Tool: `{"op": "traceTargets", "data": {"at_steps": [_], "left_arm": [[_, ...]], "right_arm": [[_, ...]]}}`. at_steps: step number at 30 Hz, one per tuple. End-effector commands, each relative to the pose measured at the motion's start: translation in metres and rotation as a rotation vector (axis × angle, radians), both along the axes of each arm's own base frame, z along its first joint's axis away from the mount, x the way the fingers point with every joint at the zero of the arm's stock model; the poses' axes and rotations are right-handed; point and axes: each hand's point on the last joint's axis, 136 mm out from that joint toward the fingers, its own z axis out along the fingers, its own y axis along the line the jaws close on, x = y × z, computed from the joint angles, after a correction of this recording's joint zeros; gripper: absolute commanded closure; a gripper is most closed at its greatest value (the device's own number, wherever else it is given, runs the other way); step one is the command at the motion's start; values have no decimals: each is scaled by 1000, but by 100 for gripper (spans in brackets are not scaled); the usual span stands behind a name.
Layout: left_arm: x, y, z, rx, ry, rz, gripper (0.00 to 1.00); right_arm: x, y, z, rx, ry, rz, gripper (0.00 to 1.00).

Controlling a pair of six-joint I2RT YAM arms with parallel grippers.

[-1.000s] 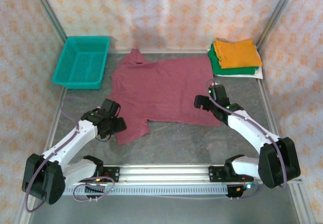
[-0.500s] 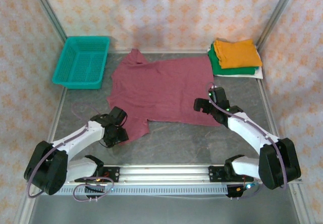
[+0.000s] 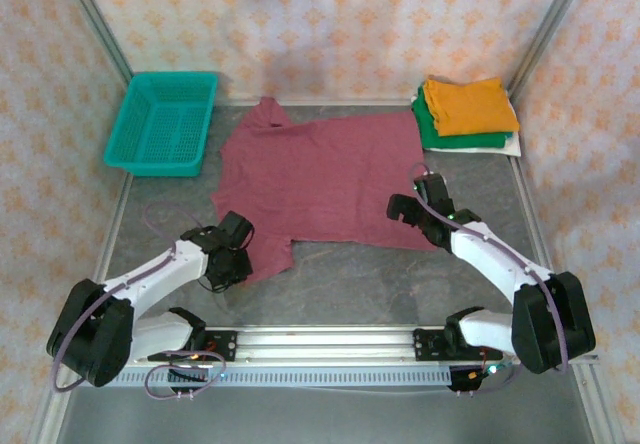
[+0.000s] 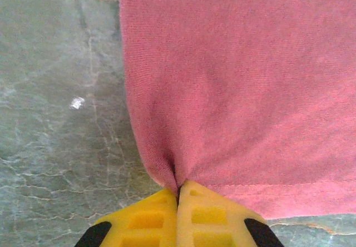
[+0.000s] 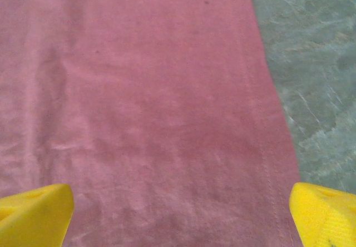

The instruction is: Fold and stack the t-shirts

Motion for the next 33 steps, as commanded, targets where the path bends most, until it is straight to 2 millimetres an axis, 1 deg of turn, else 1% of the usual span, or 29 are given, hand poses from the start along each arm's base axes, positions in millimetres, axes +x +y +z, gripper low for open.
{"op": "traceTargets", "data": {"at_steps": [1, 3, 5, 6, 8, 9, 11, 12, 16, 20, 22, 27, 31, 33], "left_arm": [[11, 8, 19, 51, -63, -3, 100], [14, 11, 26, 66, -91, -4, 100], [16, 15, 31, 83, -116, -1, 100], [17, 18, 33, 90, -129, 5, 100], [19, 18, 33, 83, -152, 10, 100], [20, 17, 32, 71, -157, 7, 100], [22, 15, 30, 64, -158, 7, 100], [23, 15, 30, 65, -158, 3, 100], [27, 15, 34, 70, -165, -1, 100], [27, 15, 36, 67, -172, -2, 100], [27, 15, 36, 68, -173, -5, 100], [28, 14, 35, 66, -174, -5, 100], [29, 16, 35, 71, -184, 2, 100], [30, 15, 38, 64, -195, 8, 100]], "right_arm": [[-19, -31, -13, 40, 94, -189, 1], [-30, -45, -23, 89, 144, -254, 5], [-39, -58, -32, 100, 191, -306, 7], [-43, -63, -28, 117, 188, -326, 7], [-48, -70, -34, 153, 214, -357, 9], [-48, -72, -37, 178, 222, -366, 12], [-46, -69, -38, 216, 229, -360, 19], [-47, -66, -46, 220, 266, -353, 21], [-57, -57, -62, 243, 357, -326, 37], [-69, -56, -73, 251, 394, -339, 40], [-70, -53, -74, 268, 393, -329, 42], [-68, -48, -73, 289, 384, -317, 51], [-61, -46, -72, 304, 363, -312, 67], [-59, -45, -69, 313, 351, -313, 73]]}}
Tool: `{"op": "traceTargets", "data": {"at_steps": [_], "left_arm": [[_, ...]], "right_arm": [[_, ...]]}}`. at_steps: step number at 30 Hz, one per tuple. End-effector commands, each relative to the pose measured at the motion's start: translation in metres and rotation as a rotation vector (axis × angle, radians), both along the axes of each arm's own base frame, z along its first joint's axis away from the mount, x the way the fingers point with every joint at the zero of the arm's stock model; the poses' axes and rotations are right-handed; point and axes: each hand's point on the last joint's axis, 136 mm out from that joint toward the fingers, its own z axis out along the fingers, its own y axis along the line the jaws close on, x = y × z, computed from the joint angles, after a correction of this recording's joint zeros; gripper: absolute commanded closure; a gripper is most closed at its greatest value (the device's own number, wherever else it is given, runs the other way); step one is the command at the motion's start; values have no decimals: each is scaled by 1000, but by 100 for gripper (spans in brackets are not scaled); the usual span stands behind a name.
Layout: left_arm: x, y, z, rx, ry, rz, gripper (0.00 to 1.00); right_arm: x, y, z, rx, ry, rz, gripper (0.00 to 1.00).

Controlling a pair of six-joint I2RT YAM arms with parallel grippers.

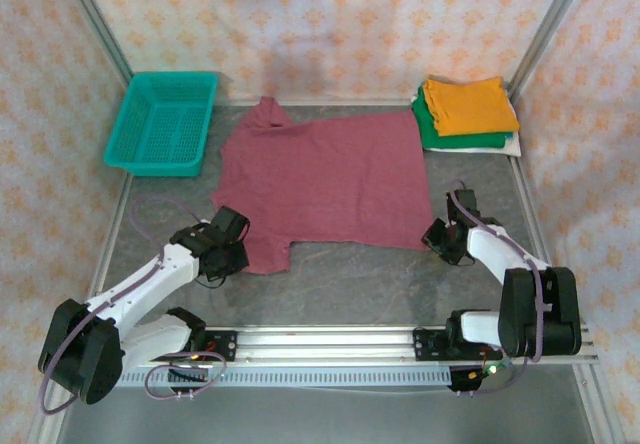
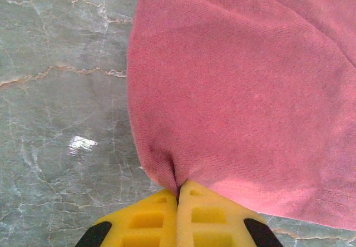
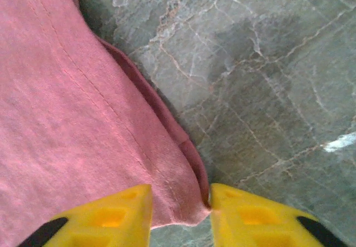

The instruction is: Fold and stack the t-shirts

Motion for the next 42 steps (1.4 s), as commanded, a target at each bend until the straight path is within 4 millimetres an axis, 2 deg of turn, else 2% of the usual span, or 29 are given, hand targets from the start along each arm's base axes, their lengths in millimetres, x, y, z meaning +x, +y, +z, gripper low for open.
{"op": "traceTargets", "data": {"at_steps": [1, 5, 7, 13, 18, 23, 25, 30, 32, 35, 38, 42], "left_arm": [[9, 5, 11, 15, -57, 21, 100], [5, 12, 18, 36, -70, 26, 100], [1, 16, 22, 49, -76, 37, 100], [-11, 18, 38, 23, -97, 65, 100], [-30, 21, 64, -8, -167, 100, 100], [-43, 15, 65, -82, -174, 93, 100], [-43, 16, 72, -81, -188, 88, 100], [-15, 16, 118, -21, -300, 41, 100], [0, 12, 129, 17, -301, 5, 100], [22, 9, 136, 54, -278, -16, 100], [43, 18, 135, 59, -253, -3, 100], [64, 29, 143, 100, -263, -1, 100]], "right_arm": [[2, 4, 3, 19, -19, -4, 75], [0, 0, 11, -9, -24, -4, 89], [-4, -3, 15, -26, -23, -13, 100], [-21, -8, 24, -34, -42, -58, 100], [-39, -8, 34, -20, -63, -82, 100], [-47, -4, 37, 4, -79, -81, 100], [-45, -1, 42, 18, -88, -66, 100], [-28, -5, 68, -17, -149, -49, 100], [-19, -6, 75, -29, -156, -36, 100], [-1, -6, 82, -41, -154, -16, 100], [16, -9, 85, -64, -152, -6, 100], [41, -8, 92, -73, -140, 20, 100]]}}
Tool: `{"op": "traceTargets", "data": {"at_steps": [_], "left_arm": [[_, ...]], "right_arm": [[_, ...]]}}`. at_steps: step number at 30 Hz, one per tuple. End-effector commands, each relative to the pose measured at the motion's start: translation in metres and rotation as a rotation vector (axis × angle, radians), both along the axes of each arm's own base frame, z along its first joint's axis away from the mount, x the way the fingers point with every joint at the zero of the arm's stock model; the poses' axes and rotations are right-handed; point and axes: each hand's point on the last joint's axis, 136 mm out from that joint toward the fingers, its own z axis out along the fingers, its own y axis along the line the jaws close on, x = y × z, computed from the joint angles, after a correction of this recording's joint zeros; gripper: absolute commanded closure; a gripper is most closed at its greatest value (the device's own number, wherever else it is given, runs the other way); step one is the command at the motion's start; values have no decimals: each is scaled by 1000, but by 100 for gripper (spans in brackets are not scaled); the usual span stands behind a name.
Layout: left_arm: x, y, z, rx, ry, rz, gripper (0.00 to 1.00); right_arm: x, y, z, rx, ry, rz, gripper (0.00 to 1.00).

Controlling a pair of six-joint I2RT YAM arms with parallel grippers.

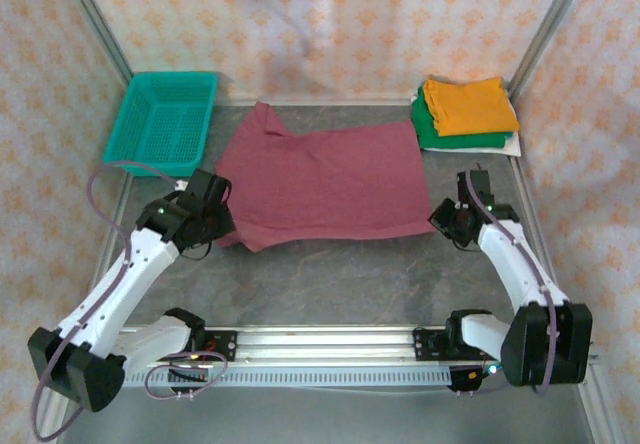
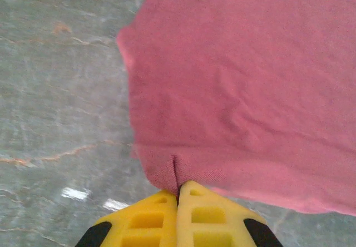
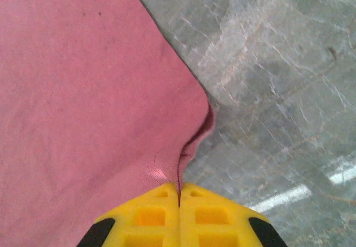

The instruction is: Fold and stack the t-shirts

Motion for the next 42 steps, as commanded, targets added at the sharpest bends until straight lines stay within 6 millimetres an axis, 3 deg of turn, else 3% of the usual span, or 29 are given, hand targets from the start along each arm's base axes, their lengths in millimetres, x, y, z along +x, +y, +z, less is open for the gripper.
{"op": "traceTargets", "data": {"at_steps": [1, 11, 30, 37, 38, 39, 41, 42], "left_arm": [[23, 4, 23, 47, -73, -60, 100], [69, 0, 29, 87, -20, -159, 100], [118, 14, 17, 188, 58, -200, 100], [150, 14, 13, 192, 62, -203, 100], [158, 16, 14, 201, 59, -198, 100], [166, 18, 15, 203, 58, -191, 100], [193, 21, 19, 205, 25, -183, 67], [207, 22, 22, 215, 6, -187, 60]], "right_arm": [[22, -4, 10, -48, -26, 27, 100], [52, -3, 17, -74, -25, 52, 100], [95, -1, 5, -98, -4, 59, 100], [114, 0, 4, -97, -14, 49, 100], [122, 0, 7, -95, -22, 47, 98], [129, 1, 9, -92, -31, 48, 90], [150, -1, 13, -101, -48, 36, 79], [159, -1, 14, -103, -50, 34, 77]]}}
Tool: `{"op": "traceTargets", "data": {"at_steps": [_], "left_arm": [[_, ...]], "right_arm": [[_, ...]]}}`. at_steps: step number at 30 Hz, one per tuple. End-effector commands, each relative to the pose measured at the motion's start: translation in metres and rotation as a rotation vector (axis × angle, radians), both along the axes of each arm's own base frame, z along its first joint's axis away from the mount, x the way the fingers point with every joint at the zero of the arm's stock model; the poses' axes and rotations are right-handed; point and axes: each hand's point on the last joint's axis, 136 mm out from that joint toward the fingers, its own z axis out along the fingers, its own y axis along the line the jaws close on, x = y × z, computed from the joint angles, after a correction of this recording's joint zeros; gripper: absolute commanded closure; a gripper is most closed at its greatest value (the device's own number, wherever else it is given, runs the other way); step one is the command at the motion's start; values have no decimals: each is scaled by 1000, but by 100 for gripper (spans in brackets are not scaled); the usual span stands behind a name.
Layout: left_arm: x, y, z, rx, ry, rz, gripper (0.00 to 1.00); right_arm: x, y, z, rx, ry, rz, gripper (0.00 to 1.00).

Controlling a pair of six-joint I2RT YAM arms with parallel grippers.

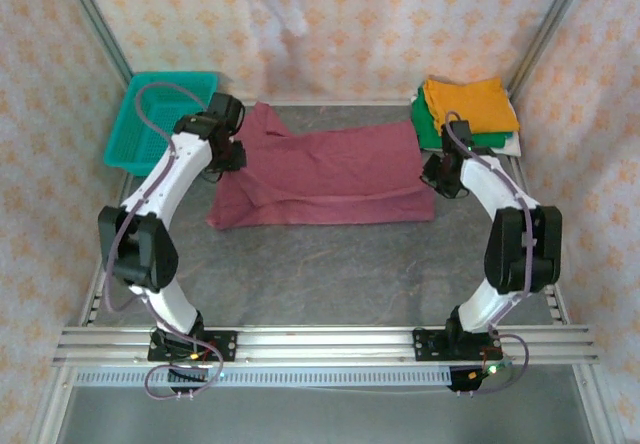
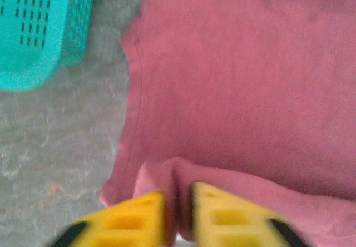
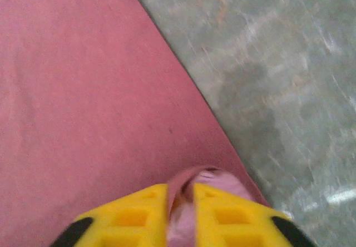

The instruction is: Fold and stack the t-shirts

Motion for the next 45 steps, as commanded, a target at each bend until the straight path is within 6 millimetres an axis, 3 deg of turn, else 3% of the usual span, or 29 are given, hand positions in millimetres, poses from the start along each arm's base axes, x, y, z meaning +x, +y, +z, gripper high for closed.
{"op": "traceTargets", "data": {"at_steps": [1, 3, 4, 7, 10, 14, 18, 19, 22, 26, 30, 34, 40, 45], "left_arm": [[45, 15, 16, 64, -78, 5, 58], [70, 24, 17, 134, -73, 20, 51], [77, 29, 17, 169, -52, 27, 46], [73, 22, 28, 166, -54, 14, 47], [37, 8, 35, 99, -141, 7, 46], [-23, -7, 3, -64, -153, 21, 50], [-51, -25, -31, -199, -108, 1, 52], [-53, -31, -39, -227, -88, -13, 52], [-53, -33, -55, -220, -34, -11, 52], [-51, -21, -71, -210, -31, 44, 55], [-55, 12, -81, -238, -54, 181, 56], [-64, 54, -72, -351, -160, 352, 55], [-84, 72, -67, -381, -189, 422, 55], [-97, 71, -67, -354, -173, 380, 54]], "right_arm": [[42, -4, 18, -27, -71, -16, 75], [59, -5, 22, -28, -76, -10, 71], [64, -4, 25, -32, -69, -2, 64], [56, -2, 35, -47, -65, 31, 65], [28, 14, 38, -39, -120, 110, 63], [-23, 42, 28, -28, -139, 220, 64], [-40, 77, 16, -15, -172, 323, 68], [-38, 88, 17, -14, -189, 356, 70], [-32, 147, 30, -20, -303, 581, 67], [-30, 226, 37, -113, -364, 899, 66], [-31, 292, 31, -205, -452, 1123, 59], [-26, 354, 27, -245, -537, 1242, 52], [-16, 427, 0, -255, -525, 1348, 52], [-10, 458, -23, -262, -510, 1381, 52]]}}
